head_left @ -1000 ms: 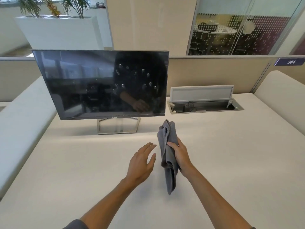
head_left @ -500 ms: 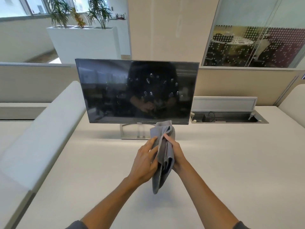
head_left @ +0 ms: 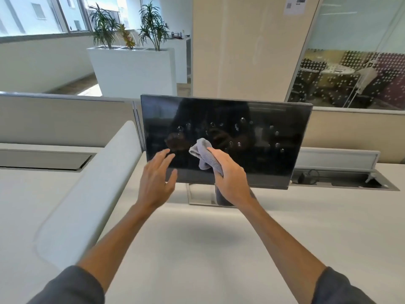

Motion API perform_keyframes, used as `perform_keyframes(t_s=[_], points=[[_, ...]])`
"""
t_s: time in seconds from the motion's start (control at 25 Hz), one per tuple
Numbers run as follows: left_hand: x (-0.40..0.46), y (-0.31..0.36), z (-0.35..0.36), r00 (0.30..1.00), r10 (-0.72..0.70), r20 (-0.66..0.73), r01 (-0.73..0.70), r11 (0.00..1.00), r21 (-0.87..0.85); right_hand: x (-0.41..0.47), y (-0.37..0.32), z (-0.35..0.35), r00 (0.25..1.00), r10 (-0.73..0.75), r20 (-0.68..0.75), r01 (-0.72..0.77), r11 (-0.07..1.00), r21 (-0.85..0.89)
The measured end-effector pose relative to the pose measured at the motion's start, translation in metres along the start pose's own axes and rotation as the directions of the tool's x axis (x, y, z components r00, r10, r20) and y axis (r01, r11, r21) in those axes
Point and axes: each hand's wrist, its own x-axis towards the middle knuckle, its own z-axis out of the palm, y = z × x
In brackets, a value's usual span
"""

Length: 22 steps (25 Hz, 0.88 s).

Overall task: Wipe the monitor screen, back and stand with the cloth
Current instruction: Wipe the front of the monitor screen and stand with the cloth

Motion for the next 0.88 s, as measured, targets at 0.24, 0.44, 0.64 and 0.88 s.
perform_keyframes(t_s=[0.24, 0.44, 0.64, 0.88], points=[[0.072, -0.041, -0.040, 0.988, 0.082, -0.134, -0.071, 0.994, 0.086, 0.083, -0.032, 0.019, 0.956, -0.292, 0.039, 0.284, 0.877, -0.388], [0.122, -0.060, -0.076, 0.981, 0.128, -0.146, -0.107, 0.984, 0.143, 0.150, -0.058, 0.039, 0.854, -0.504, 0.127, 0.478, 0.667, -0.571], [0.151, -0.085, -0.085, 0.942, 0.332, 0.048, -0.333, 0.908, 0.256, 0.174, -0.054, 0.061, 0.806, -0.488, 0.334, 0.576, 0.519, -0.632], [0.152, -0.097, -0.077, 0.913, 0.371, 0.168, -0.404, 0.875, 0.268, 0.123, -0.023, 0.092, 0.707, -0.454, 0.541, 0.707, 0.464, -0.534]])
